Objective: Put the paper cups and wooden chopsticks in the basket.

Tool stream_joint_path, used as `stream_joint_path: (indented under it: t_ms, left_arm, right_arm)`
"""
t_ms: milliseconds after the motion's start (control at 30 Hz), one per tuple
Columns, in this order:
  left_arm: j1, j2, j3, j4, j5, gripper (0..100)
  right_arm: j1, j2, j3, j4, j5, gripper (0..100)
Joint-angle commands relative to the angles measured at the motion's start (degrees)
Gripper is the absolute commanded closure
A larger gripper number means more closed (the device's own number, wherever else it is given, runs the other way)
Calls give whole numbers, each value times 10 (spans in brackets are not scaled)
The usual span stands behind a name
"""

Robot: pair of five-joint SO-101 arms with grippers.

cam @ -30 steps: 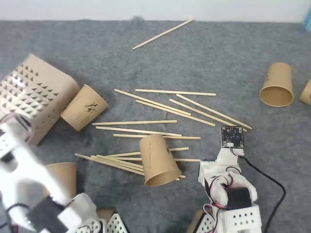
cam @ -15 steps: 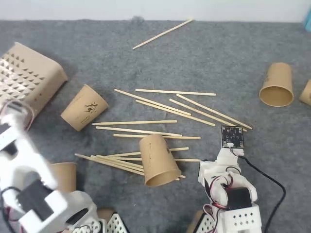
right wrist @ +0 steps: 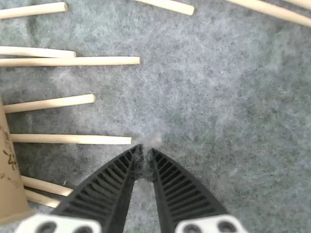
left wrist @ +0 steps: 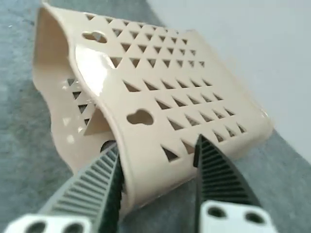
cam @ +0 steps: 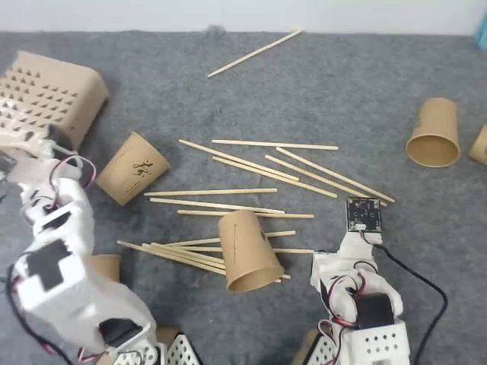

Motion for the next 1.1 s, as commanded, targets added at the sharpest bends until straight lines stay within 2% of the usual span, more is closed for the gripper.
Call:
stream_joint_path:
  t_ms: [0, 67, 167, 233, 300, 400, 533, 600, 667, 900, 1067]
  left_arm:
    - [11, 40, -53, -65, 4, 889]
    - [8, 57, -94, -47, 4, 1000]
    - [7, 58, -137, 21, 4, 987]
    - [7, 37, -160, 95, 4, 990]
    - [5, 0, -182, 198, 1, 990]
    - [-6, -67, -238, 393, -6, 990]
    - [-8, -132, -335, 607, -102, 990]
    - [-8, -154, -382, 684, -113, 990]
    - [-8, -171, -429, 745, -120, 990]
    - [-9, -181, -595, 956, -246, 990]
    - [-8, -142, -669, 1025, -332, 989]
  right_arm:
    - [-4, -12, 11, 3, -7, 991]
    - [-4, -12, 11, 3, -7, 991]
    - [-4, -12, 11, 3, -7, 991]
    - [-4, -12, 11, 3, -7, 991]
    - [-4, -12, 11, 3, -7, 991]
    - [-4, -12, 11, 3, -7, 991]
    - [-4, -12, 11, 3, -7, 991]
    - [-4, -12, 11, 3, -7, 991]
    - [-4, -12, 11, 3, -7, 991]
    - [-4, -12, 11, 3, -7, 991]
    - [-4, -12, 11, 3, -7, 991]
